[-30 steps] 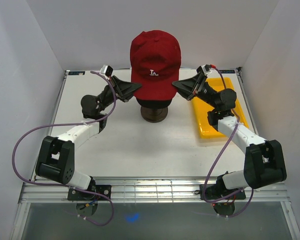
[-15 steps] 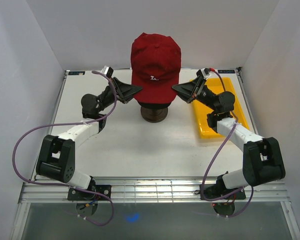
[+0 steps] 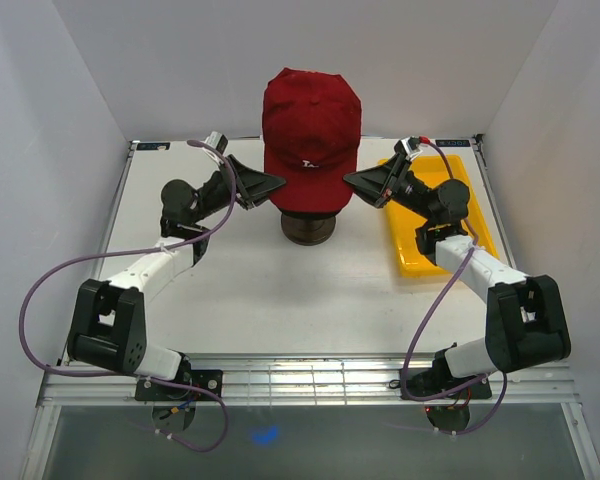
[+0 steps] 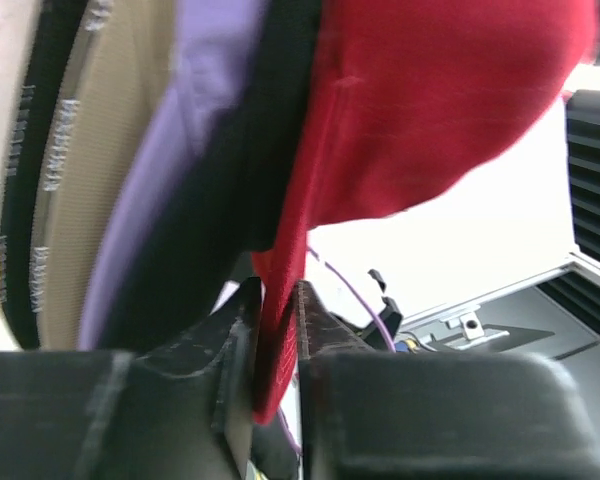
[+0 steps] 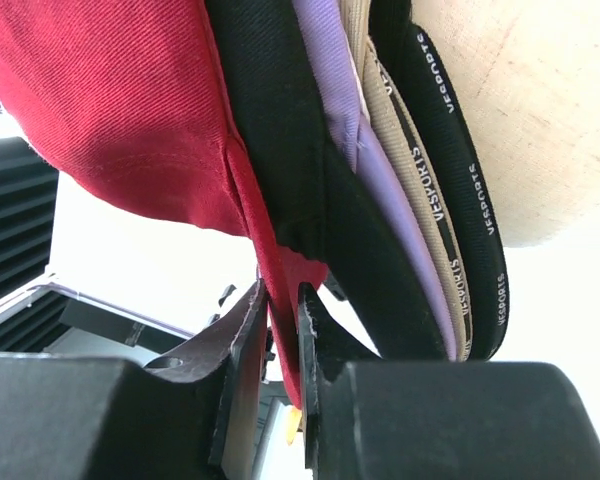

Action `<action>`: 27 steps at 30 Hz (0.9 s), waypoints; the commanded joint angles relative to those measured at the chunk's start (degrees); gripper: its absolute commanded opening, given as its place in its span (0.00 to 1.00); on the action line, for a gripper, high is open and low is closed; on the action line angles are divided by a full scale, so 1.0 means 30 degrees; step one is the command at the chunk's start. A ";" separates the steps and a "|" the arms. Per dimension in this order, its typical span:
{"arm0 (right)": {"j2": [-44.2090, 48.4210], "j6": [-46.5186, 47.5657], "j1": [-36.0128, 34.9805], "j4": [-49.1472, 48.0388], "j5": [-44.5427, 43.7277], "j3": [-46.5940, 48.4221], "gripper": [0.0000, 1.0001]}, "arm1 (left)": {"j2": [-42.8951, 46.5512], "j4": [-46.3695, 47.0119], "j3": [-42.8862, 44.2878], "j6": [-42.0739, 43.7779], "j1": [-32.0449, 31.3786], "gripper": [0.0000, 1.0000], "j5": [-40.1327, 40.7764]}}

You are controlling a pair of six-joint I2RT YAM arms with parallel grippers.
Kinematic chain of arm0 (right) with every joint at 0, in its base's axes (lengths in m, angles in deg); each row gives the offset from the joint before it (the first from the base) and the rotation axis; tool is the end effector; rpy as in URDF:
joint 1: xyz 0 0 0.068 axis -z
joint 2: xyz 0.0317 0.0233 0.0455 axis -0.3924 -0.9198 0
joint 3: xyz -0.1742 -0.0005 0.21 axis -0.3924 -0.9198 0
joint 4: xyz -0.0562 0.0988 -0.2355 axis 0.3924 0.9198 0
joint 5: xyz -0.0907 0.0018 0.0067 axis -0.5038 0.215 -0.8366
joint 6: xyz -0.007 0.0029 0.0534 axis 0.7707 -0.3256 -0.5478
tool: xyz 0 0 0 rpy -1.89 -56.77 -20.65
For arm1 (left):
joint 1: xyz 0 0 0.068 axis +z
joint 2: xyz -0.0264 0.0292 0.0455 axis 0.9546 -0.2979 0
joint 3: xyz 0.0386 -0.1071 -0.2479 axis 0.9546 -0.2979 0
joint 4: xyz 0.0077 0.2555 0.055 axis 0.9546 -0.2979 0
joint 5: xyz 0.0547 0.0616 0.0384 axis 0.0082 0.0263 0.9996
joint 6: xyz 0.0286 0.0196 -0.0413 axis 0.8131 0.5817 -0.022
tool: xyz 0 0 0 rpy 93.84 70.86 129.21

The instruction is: Stack the hats

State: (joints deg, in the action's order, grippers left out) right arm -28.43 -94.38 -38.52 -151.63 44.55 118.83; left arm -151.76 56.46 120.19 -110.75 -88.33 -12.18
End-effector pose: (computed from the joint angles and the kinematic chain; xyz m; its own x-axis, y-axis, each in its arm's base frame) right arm 0.2851 0.1044 0.3335 -0.8232 0.5107 -0.2480 -0.3845 -0.1800 0.9054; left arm 0.2917 -0.1097 0.3312 -0.8507 -0.4393 -0.2886 0.3707 -0.1121 -0.9220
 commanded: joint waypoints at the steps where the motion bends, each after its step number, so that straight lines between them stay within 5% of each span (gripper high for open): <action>1: 0.0321 0.0969 0.0394 0.1699 0.0060 0.0708 0.22 | 0.0656 -0.3828 -0.0085 0.1871 0.0268 0.29 -0.1834; 12: 0.0908 0.3048 0.0540 0.5128 0.0031 0.1734 0.27 | 0.1800 -0.6555 0.0470 0.3601 0.0708 0.52 -0.2068; 27: 0.1845 0.8819 0.0570 1.4208 -0.1140 0.4780 0.38 | 0.1888 -0.9015 0.1642 0.5007 0.0884 0.49 -0.1893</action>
State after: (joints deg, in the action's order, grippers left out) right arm -24.06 -74.20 -37.26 -117.38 44.15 129.94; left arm -147.56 31.85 122.77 -97.90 -86.14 -18.26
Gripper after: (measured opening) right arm 0.378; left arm 0.498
